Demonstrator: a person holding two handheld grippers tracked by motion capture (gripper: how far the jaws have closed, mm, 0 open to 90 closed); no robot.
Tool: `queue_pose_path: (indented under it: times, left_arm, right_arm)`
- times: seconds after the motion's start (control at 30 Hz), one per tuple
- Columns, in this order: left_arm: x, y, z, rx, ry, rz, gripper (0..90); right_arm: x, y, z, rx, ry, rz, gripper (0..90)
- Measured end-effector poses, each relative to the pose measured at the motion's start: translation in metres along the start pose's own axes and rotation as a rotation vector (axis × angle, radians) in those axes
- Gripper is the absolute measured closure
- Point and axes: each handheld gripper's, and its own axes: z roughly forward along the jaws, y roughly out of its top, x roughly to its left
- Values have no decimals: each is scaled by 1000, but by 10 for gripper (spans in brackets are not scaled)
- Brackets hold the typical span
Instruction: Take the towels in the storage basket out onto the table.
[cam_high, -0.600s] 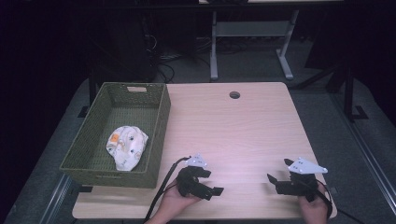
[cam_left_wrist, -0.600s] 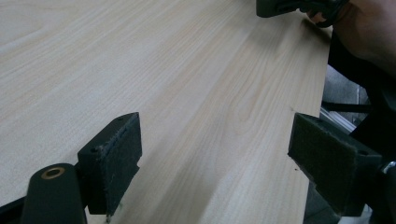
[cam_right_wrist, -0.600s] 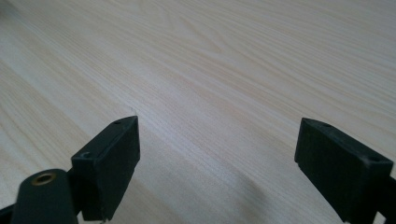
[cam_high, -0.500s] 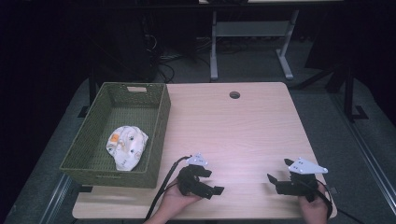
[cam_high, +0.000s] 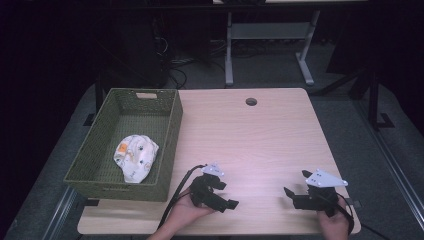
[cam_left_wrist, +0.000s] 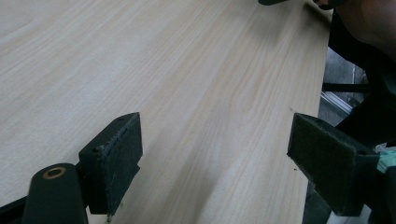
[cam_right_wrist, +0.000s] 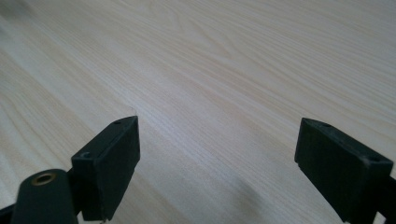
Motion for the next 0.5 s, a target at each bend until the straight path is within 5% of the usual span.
queue_pose_path:
  times: [0.2,0.33,0.5]
  left_arm:
    - [8,8,-4,-7,-18,-27,169]
    - [12,12,-5,56,9,-21,166]
    - [10,20,-8,43,-6,-22,172]
  right_arm:
    - [-1,0,2,6,-2,6,137]
    - [-2,-1,2,10,-6,8,137]
    - [-1,-1,2,18,-8,13,137]
